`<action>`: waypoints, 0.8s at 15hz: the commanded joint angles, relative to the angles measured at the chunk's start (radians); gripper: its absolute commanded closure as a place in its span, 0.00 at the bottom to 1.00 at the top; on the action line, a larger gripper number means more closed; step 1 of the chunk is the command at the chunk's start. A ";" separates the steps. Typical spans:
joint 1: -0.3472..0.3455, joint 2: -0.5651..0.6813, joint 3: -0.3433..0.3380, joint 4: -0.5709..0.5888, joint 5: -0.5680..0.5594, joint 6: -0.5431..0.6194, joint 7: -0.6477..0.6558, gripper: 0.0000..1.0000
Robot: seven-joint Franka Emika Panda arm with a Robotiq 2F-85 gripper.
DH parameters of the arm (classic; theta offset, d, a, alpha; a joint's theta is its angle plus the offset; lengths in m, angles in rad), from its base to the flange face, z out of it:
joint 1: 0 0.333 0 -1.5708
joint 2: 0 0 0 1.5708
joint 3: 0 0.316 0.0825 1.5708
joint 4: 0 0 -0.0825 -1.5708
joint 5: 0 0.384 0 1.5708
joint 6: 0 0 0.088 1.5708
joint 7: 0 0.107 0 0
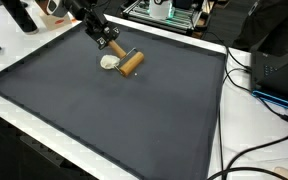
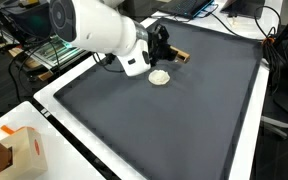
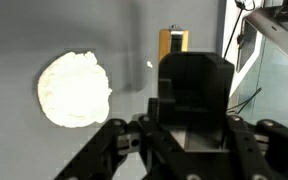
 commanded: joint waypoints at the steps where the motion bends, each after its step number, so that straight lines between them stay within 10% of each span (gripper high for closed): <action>1: -0.022 0.022 0.010 0.026 0.035 -0.049 0.004 0.76; 12: -0.011 -0.004 0.004 0.017 0.035 -0.052 0.121 0.76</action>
